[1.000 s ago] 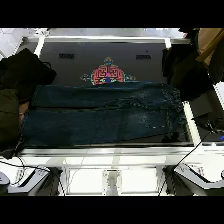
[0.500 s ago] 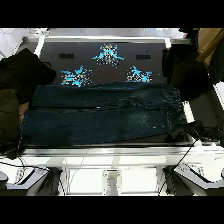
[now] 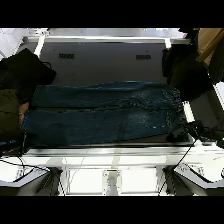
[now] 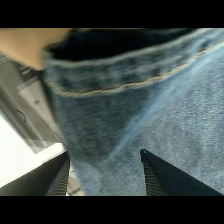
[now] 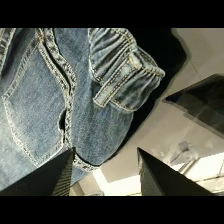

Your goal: Fold the clothes and pants, and hang the long-sleeved shirts on hangers.

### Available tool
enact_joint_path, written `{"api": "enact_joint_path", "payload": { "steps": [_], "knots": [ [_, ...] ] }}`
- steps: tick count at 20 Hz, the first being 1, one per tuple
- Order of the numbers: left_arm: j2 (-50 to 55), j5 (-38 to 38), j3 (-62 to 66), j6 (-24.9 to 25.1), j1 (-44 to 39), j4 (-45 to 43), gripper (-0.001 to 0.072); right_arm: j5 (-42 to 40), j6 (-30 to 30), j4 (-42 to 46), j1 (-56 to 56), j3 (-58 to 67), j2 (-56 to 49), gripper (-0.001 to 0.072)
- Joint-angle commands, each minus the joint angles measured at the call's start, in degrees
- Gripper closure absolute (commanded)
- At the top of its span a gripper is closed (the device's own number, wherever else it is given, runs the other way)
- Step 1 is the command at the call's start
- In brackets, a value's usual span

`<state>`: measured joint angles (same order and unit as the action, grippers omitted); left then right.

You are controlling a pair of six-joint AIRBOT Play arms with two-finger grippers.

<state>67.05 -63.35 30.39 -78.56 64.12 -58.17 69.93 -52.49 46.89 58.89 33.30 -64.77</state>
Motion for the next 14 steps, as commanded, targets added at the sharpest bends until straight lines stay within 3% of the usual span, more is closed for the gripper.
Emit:
{"api": "enact_joint_path", "payload": {
  "steps": [1, 2, 3, 14],
  "knots": [
    [1.70, 3.26, -0.07, 0.72, -2.21, 2.10, 0.0353, 0.55, -1.01, -0.22, 0.00, -0.07, 0.00, 0.0268],
    [1.70, 3.39, 0.07, 2.69, -2.62, 3.50, 0.0602, 1.25, -1.01, -0.17, 0.00, -0.04, 0.00, 0.0270],
    [1.66, 3.21, 0.28, 4.42, -2.71, 4.83, 0.0690, 1.64, -1.01, -0.15, 0.00, -0.04, 0.02, 0.0270],
    [-2.56, 1.18, 1.11, 5.62, -2.71, 5.53, 0.0688, -3.58, -1.90, -2.23, -0.02, -0.11, -3.34, 0.0267]
  ]
}}
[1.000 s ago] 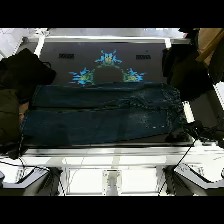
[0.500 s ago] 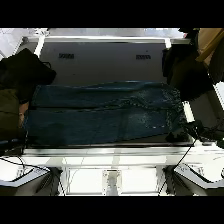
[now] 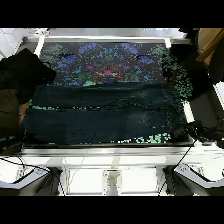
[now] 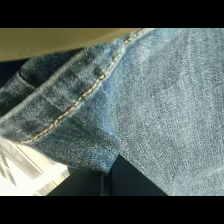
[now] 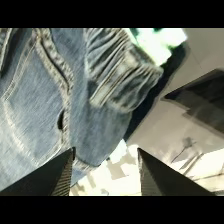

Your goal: Fold the clothes and pants, and hang the long-sleeved shirts on hangers.

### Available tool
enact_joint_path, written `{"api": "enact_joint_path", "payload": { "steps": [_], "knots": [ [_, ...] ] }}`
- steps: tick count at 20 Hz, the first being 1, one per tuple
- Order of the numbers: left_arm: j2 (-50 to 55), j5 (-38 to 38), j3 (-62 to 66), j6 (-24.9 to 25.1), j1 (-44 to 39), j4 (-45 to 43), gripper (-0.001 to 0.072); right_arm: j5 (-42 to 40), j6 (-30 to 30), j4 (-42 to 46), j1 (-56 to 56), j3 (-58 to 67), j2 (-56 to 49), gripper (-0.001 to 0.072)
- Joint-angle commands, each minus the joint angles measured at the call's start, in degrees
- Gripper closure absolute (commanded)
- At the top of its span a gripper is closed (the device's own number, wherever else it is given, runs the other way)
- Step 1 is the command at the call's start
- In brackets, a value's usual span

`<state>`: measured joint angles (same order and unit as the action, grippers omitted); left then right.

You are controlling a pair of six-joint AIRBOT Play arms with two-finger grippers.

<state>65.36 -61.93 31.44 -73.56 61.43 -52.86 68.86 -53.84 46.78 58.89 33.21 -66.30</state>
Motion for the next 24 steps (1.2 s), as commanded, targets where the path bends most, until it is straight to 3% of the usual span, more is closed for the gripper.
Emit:
{"api": "enact_joint_path", "payload": {
  "steps": [1, 9, 10, 11, 12, 16, 19, 22, 24],
  "knots": [
    [-0.87, -0.22, 0.07, 0.61, -0.02, 0.24, 0.0688, -2.86, -0.50, -2.95, -0.04, -0.02, -3.32, 0.0267],
    [-1.07, -1.27, 0.07, 0.76, -0.02, 0.22, 0.0688, -13.99, 0.85, -6.54, -9.64, 0.11, -9.29, 0.0276],
    [-1.07, -1.38, 0.07, 0.85, -0.02, 0.17, 0.0688, -13.55, 0.87, -6.43, -10.32, 0.11, -9.27, 0.0402],
    [-1.14, -1.84, 0.22, 1.66, -0.02, -0.04, 0.0688, -12.31, 0.90, -6.32, -10.34, 0.13, -9.18, 0.0618],
    [-1.16, -2.64, 0.94, 2.05, -0.02, -1.46, 0.0689, -9.97, 0.98, -4.81, -10.05, 0.55, -8.83, 0.0674],
    [-1.62, -11.08, 9.70, 2.01, 0.00, -10.19, 0.0688, 7.32, 0.50, 4.81, -6.43, 6.47, -4.96, 0.0677],
    [-3.74, -13.86, 17.57, 1.05, -0.81, -9.64, 0.0690, 19.26, -3.52, 4.96, -2.56, 13.20, 0.79, 0.0677],
    [-4.92, -13.73, 24.87, -0.59, -7.37, -9.73, 0.0692, 15.69, -8.00, -1.84, -6.19, 19.12, 5.38, 0.0678],
    [-4.02, -8.31, 28.85, -3.48, -15.56, -9.86, 0.0692, 10.12, -12.17, -1.09, -12.72, 22.73, 4.92, 0.0678]
  ]
}}
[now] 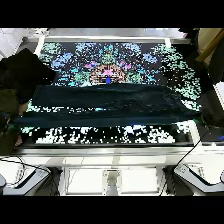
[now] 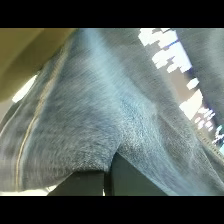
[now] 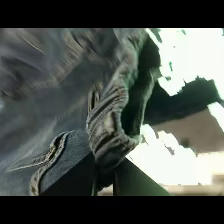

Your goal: Fold the clothes and pants, and hang the long-sleeved shirts on hangers.

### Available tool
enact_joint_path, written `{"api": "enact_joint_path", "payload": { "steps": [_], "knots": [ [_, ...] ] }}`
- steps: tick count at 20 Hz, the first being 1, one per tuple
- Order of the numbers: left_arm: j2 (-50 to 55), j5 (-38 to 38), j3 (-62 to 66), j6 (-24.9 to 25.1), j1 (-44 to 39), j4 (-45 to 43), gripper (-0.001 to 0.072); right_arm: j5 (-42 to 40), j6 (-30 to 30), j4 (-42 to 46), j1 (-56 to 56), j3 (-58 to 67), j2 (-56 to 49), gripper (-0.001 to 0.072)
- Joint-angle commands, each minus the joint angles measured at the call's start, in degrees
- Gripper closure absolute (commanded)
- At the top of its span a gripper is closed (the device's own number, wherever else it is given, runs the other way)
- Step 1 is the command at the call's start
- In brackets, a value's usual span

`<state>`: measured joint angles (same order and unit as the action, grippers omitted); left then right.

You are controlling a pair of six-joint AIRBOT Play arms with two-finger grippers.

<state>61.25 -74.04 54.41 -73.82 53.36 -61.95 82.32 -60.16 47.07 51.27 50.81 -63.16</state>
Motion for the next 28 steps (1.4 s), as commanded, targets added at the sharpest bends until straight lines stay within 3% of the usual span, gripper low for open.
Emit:
{"api": "enact_joint_path", "payload": {
  "steps": [1, 4, 10, 13, 17, 21, 22, 23, 24, 25, 28],
  "knots": [
    [0.96, 7.82, 7.39, -5.31, -11.34, -1.38, 0.0692, -7.54, -8.02, -1.01, -8.37, 6.32, 1.07, 0.0678],
    [8.22, 19.28, 14.34, -16.79, -22.29, -10.71, 0.0692, -20.31, -14.86, 0.76, -16.24, 10.60, -4.09, 0.0678],
    [31.47, 19.67, 32.02, -27.93, -31.76, -22.29, 0.0692, -31.10, -19.91, 0.74, -23.52, 20.57, -21.31, 0.0678],
    [38.93, 20.39, 36.76, -28.06, -33.40, -22.25, 0.0691, -35.63, -20.20, 0.72, -26.51, 24.44, -28.79, 0.0678],
    [42.69, 29.42, 37.20, -30.32, -34.88, -22.05, 0.0691, -43.36, -23.08, 0.42, -28.85, 25.46, -34.18, 0.0677],
    [43.54, 32.61, 37.27, -30.38, -36.20, -21.79, 0.0666, -44.70, -24.61, -0.35, -29.14, 25.73, -35.10, 0.0676],
    [43.19, 33.18, 37.38, -30.36, -36.44, -21.35, 0.0521, -44.19, -24.55, -0.33, -29.14, 26.21, -35.04, 0.0643],
    [42.47, 33.77, 37.57, -30.34, -36.74, -21.40, 0.0113, -43.41, -23.96, -0.28, -29.14, 26.99, -34.91, 0.0478],
    [41.57, 33.92, 38.16, -30.34, -36.92, -21.42, 0.0002, -42.21, -23.06, -0.04, -28.98, 28.09, -34.69, 0.0276],
    [40.35, 33.90, 38.95, -30.36, -36.92, -21.38, 0.0003, -39.60, -22.47, 0.92, -28.55, 29.97, -34.47, 0.0233],
    [34.14, 34.18, 40.39, -30.34, -37.68, -21.38, 0.0004, -26.73, -22.23, 9.31, -25.92, 37.53, -34.36, 0.0233]
  ]
}}
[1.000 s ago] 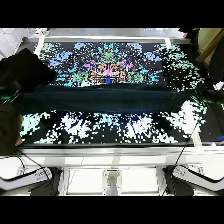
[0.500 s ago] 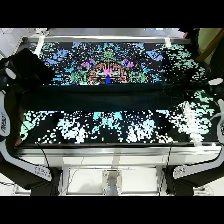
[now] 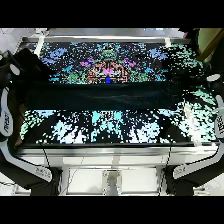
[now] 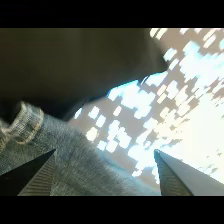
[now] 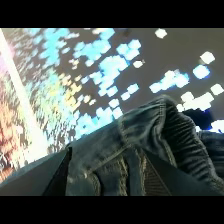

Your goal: Fold the clothes and pants, and hang the long-sleeved shirts on hangers.

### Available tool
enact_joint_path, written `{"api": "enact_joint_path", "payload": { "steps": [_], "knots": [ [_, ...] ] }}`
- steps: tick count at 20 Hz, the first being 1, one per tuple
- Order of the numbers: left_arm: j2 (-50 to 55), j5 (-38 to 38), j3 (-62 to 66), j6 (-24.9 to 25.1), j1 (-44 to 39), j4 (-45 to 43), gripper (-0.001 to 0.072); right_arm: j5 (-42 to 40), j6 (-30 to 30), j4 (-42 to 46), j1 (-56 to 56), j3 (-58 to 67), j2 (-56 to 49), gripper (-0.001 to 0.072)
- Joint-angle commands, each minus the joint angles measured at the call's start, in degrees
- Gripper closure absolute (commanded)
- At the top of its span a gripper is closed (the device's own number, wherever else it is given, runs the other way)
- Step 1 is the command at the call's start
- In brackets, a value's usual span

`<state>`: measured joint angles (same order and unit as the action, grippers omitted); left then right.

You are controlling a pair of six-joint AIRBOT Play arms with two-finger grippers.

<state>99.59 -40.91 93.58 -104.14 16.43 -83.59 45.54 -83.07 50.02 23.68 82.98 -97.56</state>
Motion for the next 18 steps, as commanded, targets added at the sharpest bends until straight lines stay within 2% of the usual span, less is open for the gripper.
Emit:
{"api": "enact_joint_path", "payload": {
  "steps": [1, 2, 4, 7, 9, 10, 13, 18],
  "knots": [
    [-6.51, 1.20, 1.22, -0.02, -1.51, 0.26, 0.0004, 14.56, 0.68, 9.88, 2.67, 7.50, 0.04, 0.0233],
    [-8.87, 1.25, 1.22, 0.46, -2.91, 0.26, 0.0005, 18.64, 0.66, 13.09, 3.65, 9.11, 0.04, 0.0233],
    [-12.48, 1.29, 1.22, 6.47, -7.63, 0.26, 0.0005, 24.74, 0.74, 15.23, 6.01, 9.90, -0.09, 0.0232],
    [-13.84, 2.12, 1.20, 16.76, -18.73, 0.22, 0.0004, 30.12, 6.97, 8.72, 10.56, 9.90, -2.60, 0.0224],
    [-12.55, 2.45, 1.20, 23.74, -26.43, -1.66, 0.0004, 31.04, 9.86, 2.10, 13.51, 9.90, -5.33, 0.0063],
    [-11.61, 2.75, 1.18, 25.49, -29.68, -4.20, 0.0004, 31.01, 10.78, 0.17, 14.43, 9.90, -6.73, 0.0030],
    [-8.44, 3.98, 1.18, 25.59, -37.00, -10.40, 0.0005, 31.26, 16.06, -4.04, 14.84, 9.92, -10.73, 0.0030],
    [-5.03, 4.26, 1.16, 25.57, -41.51, -10.49, 0.0005, 32.74, 20.17, -8.15, 12.96, 9.90, -15.61, 0.0030]
  ]
}}
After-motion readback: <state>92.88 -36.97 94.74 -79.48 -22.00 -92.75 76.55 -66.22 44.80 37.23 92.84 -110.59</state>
